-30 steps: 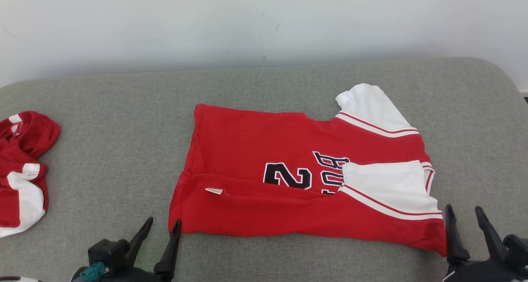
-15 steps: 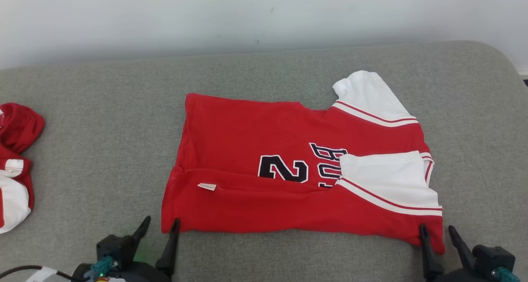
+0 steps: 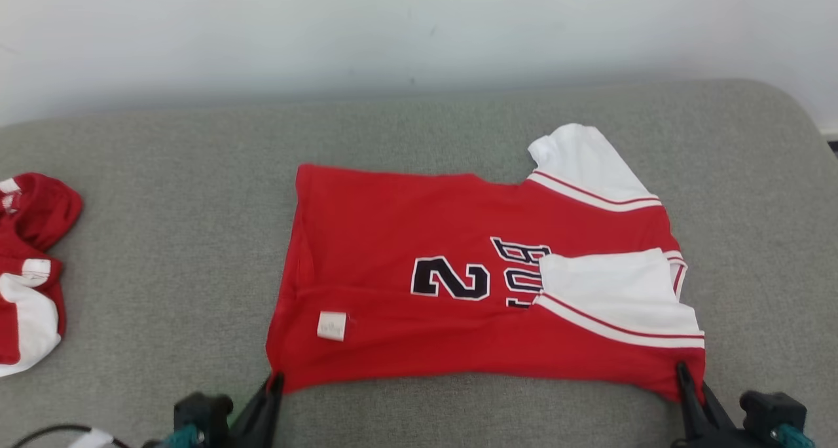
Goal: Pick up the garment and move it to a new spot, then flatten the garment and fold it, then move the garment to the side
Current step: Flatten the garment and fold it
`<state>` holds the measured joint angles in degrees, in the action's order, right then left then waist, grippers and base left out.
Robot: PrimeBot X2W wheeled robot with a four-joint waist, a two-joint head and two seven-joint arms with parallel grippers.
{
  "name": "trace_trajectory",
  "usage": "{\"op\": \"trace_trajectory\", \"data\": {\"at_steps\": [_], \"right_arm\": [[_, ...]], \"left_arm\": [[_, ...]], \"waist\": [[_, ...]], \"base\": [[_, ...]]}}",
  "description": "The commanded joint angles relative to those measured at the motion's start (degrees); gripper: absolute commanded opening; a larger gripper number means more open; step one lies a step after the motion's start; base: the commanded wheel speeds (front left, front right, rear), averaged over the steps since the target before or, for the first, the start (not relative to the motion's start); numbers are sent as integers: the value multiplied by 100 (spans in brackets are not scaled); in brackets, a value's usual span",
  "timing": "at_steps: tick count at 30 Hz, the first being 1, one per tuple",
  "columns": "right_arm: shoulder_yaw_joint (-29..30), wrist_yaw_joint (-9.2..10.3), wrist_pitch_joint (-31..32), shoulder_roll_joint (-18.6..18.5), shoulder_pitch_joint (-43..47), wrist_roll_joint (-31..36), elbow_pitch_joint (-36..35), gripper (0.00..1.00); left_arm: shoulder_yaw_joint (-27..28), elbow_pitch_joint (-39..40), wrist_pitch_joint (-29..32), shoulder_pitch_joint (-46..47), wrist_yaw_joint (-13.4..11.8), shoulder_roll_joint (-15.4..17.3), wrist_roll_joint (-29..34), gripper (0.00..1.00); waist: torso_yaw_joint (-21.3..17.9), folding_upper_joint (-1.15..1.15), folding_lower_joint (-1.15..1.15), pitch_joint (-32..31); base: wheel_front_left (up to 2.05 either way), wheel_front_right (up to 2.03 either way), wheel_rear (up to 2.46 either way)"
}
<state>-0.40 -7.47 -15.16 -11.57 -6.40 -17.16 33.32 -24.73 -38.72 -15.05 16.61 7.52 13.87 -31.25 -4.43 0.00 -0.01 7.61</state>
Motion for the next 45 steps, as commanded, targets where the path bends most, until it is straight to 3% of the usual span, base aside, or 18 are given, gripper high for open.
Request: {"op": "trace_trajectory", "data": {"at_steps": [1,16,26,27,28,29,30,38,45], "right_arm": [[41,-7,-12,-57,196,-53,-58,0],[-274,-6,-12,-486,1135,-251,-411,0],[-358,-6,-12,-456,1169,-346,-108,0],[-331,-6,-12,-451,1143,-328,-131,15],[-302,-6,-12,-444,1129,-289,-184,57],[-281,-6,-12,-418,1133,-275,-232,100],[-247,-6,-12,-392,1146,-260,-310,100],[99,-6,-12,-155,1385,-78,-1401,100],[292,-6,-12,212,1445,87,-2110,100]], "left_arm": [[-56,45,-2,-268,-12,80,30,0],[349,722,-4,-1593,-13,-58,190,0],[468,657,-4,-1691,-13,-153,282,0],[504,654,-4,-1688,-13,-166,297,9],[540,657,-4,-1689,-13,-176,334,33],[572,676,-4,-1700,-13,-192,372,92],[610,711,-4,-1722,-13,-213,410,100],[1386,1708,-4,-2014,-15,-416,1027,100],[2223,2878,-5,-2290,-167,-710,1961,100]], "waist": [[123,0,1,-240],[567,0,1,-790],[683,0,1,-823],[670,0,1,-827],[655,0,1,-830],[640,0,1,-831],[627,0,1,-833],[613,0,1,-820],[630,0,1,-781]], "base": [[0,0,0],[0,0,0],[0,0,0],[0,0,0],[0,0,0],[0,0,0],[0,0,0],[0,0,0],[0,0,0]]}}
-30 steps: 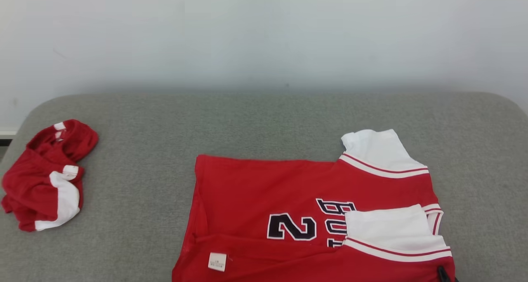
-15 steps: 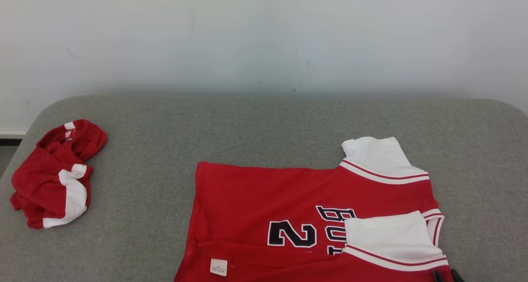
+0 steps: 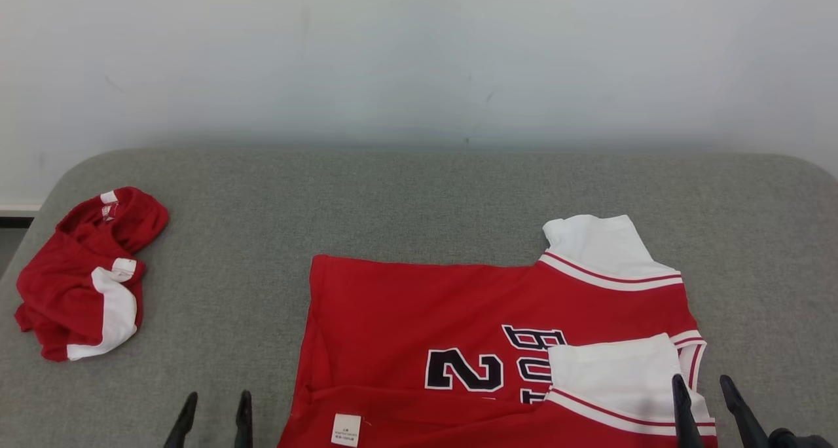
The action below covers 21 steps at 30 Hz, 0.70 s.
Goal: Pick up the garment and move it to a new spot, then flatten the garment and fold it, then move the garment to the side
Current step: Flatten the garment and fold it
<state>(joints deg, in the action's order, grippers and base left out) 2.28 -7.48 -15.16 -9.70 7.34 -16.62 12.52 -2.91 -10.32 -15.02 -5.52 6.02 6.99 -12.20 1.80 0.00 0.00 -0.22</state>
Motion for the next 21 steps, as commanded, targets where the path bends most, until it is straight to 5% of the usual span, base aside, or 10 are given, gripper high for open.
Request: {"op": "trace_trajectory", "data": {"at_steps": [1,12,21], "right_arm": [[44,-5,-11,93,109,60,-87,100],[24,-5,-12,485,178,222,-216,100],[56,-6,-12,139,-919,387,-36,100]], "left_arm": [[134,193,-6,-112,-21,-59,184,100],[521,384,-6,-64,51,-376,522,100],[300,-411,-6,1383,151,-101,486,100]], "waist": [[13,0,0,6],[63,0,0,126],[-370,0,0,807]], "base": [[0,0,0],[0,0,0],[0,0,0]]}}
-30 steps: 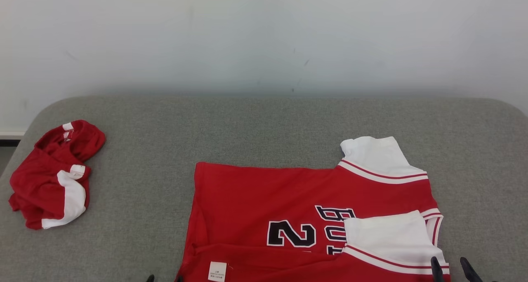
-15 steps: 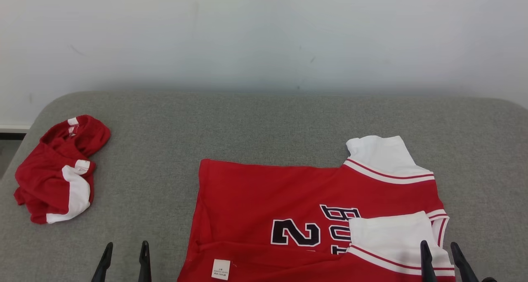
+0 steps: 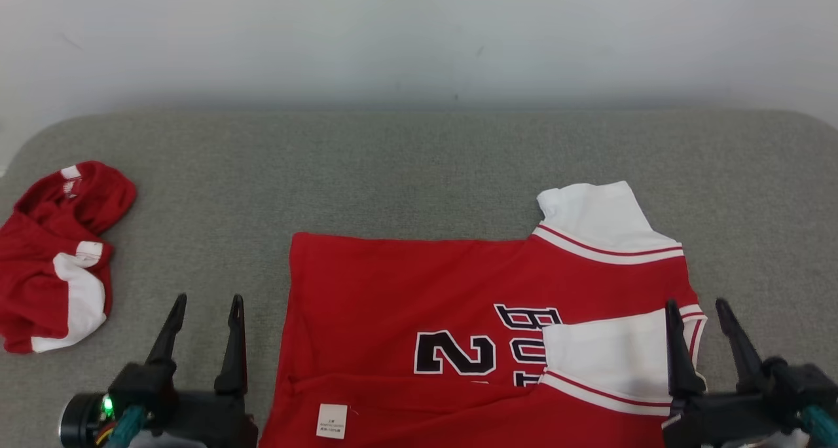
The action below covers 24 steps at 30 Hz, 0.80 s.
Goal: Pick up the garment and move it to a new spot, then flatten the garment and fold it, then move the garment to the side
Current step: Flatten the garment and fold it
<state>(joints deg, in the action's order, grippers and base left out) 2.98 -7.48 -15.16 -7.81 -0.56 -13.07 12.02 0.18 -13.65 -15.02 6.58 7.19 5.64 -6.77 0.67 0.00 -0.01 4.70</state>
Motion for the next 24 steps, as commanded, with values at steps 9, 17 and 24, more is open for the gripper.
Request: {"op": "trace_trajectory", "data": {"at_steps": [9,17,24], "right_arm": [[-262,-6,-12,-215,-1599,87,389,100],[-387,-6,-12,-168,-2078,71,497,100],[-392,-6,-12,-184,-2122,95,573,100]], "left_arm": [[-700,-1707,-7,1969,18,549,-535,100],[-1302,-3092,-6,2980,20,707,-936,100],[-1619,-3671,-5,3344,20,704,-1217,76]], "waist": [[-680,0,1,1148],[-799,0,1,1515],[-812,0,1,1580]], "base": [[0,0,0],[0,0,0],[0,0,0]]}}
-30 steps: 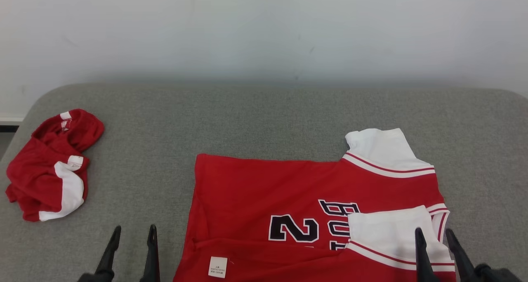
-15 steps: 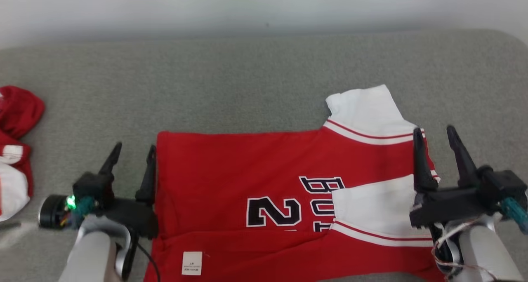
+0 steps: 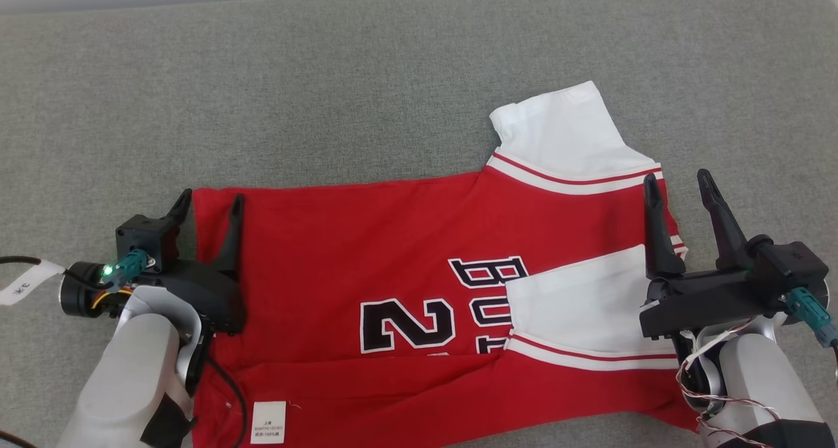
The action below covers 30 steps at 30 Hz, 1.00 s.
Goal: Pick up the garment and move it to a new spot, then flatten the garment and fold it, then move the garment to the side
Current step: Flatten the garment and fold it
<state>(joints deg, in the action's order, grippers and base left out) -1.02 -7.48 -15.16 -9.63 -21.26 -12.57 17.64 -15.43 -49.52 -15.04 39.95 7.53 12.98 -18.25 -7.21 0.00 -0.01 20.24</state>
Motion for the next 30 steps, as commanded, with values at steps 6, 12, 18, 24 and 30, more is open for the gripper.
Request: {"op": "trace_trajectory", "data": {"at_steps": [6,12,18,24,30], "right_arm": [[52,-5,-12,-68,-51,104,93,100],[-91,-6,-11,-295,-318,84,407,100],[-351,-5,-7,-677,-1331,-67,1720,100],[-637,-6,524,-929,-2548,-190,3131,100],[-924,-5,991,-1064,-3359,-349,4151,100]], "left_arm": [[-191,-217,-3,36,-13,-109,-226,0],[-299,79,-4,-35,-12,-156,-331,0],[-551,564,-5,-88,-13,-213,-330,0],[-741,923,-5,14,-13,-258,-266,0],[-856,1138,-5,150,-13,-309,-237,0]], "waist": [[50,0,1,-52],[258,0,1,-105],[507,0,1,15],[756,0,1,223],[965,0,1,434]], "base": [[0,0,0],[0,0,0],[0,0,0],[0,0,0],[0,0,0]]}}
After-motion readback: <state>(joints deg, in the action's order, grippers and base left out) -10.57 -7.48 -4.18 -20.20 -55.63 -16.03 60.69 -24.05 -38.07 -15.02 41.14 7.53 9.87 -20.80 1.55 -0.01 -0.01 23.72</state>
